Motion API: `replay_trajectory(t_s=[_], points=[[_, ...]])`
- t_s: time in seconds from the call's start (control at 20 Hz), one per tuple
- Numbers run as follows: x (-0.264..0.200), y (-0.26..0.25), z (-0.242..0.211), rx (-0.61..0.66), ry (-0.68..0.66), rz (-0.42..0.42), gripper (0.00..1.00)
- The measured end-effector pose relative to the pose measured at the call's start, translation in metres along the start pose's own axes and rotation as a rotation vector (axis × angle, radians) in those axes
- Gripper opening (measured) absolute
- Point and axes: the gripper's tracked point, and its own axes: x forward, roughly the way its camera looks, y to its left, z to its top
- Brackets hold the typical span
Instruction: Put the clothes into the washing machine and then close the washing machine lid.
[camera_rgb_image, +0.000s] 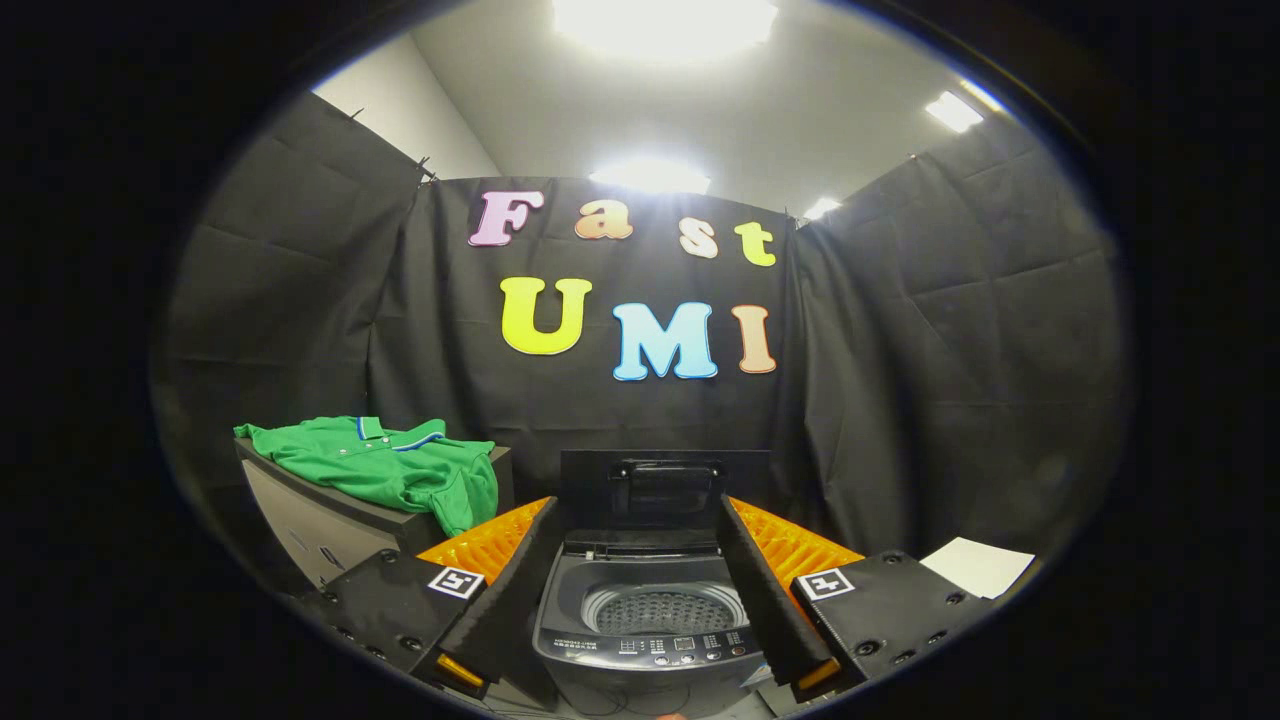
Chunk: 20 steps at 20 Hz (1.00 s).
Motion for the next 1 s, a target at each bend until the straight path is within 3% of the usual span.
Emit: replay_trajectory(t_s=[0.5, 1.0], points=[[0.027, 0.031, 0.025, -0.013, 0.002, 0.052, 0.98], [0.069, 0.104, 0.059, -0.016, 0.023, 0.156, 0.98]])
